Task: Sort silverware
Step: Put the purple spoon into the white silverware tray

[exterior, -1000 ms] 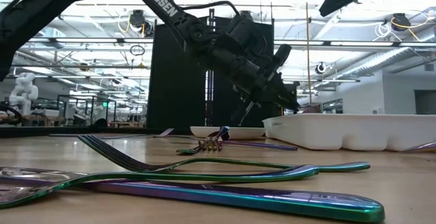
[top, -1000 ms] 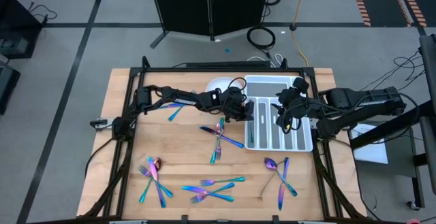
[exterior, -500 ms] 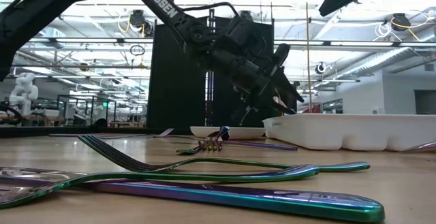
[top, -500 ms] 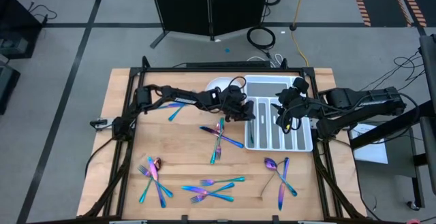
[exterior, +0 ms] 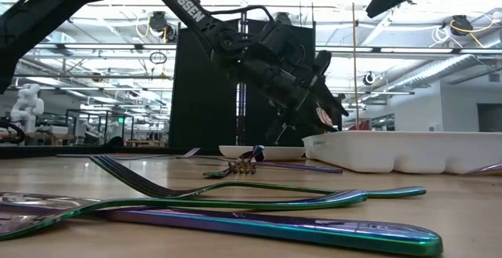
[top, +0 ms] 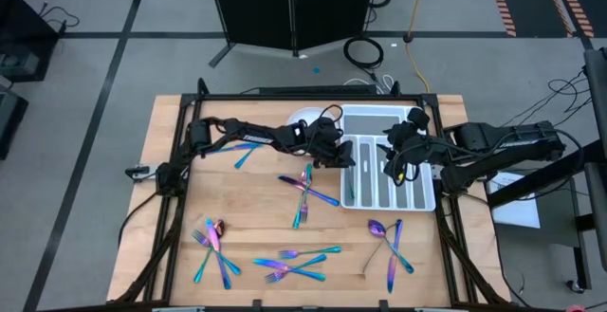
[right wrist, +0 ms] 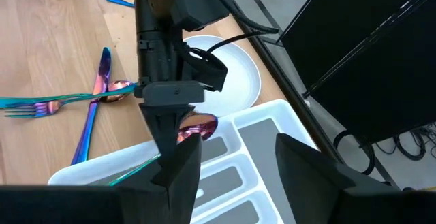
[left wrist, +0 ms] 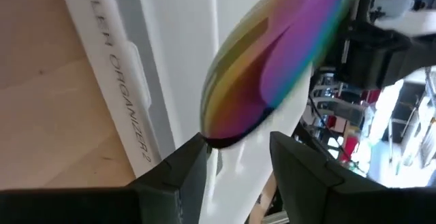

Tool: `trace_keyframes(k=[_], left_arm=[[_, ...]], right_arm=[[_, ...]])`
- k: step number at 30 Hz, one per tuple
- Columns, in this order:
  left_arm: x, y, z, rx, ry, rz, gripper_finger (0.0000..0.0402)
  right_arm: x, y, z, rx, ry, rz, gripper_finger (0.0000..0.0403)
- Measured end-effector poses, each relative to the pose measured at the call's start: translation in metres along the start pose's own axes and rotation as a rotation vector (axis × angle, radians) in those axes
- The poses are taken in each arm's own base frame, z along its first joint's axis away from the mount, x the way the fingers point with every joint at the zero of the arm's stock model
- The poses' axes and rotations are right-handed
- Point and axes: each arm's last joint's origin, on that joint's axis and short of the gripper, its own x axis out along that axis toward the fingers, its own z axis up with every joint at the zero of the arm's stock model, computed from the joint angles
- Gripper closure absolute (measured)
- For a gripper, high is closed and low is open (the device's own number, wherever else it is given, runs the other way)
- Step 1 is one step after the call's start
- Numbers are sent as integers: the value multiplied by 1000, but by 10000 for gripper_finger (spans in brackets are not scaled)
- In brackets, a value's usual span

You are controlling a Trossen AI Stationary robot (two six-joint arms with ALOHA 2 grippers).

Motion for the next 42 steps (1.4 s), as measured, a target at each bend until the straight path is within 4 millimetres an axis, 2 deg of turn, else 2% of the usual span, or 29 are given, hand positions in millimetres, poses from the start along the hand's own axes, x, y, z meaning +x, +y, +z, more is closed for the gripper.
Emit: trace_keyframes(k=[7,14,17,20,22,26,29,32,36,42], left_arm=[[-3,-7,0,87,26,84,242],[-10,-16,15,108,-10,47,242],[-21,-30,24,193,19,-14,242],[-49,-51,23,291,76,-48,242],[-75,-62,14,371,113,25,242],[-137,-76,-14,589,98,321,242],[-182,-80,-29,668,72,486,242],[-213,-77,-45,690,57,569,242],[-235,-61,-71,716,82,584,242],[-247,-18,-122,735,172,594,242]], right_arm=[[0,0,0,0,0,0,220],[0,0,1,9,-6,2,220],[0,0,1,9,-4,6,220],[0,2,2,7,-5,42,220],[0,3,3,7,-18,64,220],[0,6,8,38,-53,123,220],[-1,7,14,66,-99,144,220],[-1,9,20,107,-152,162,220],[1,13,25,130,-180,194,220],[16,29,33,132,-182,256,220]])
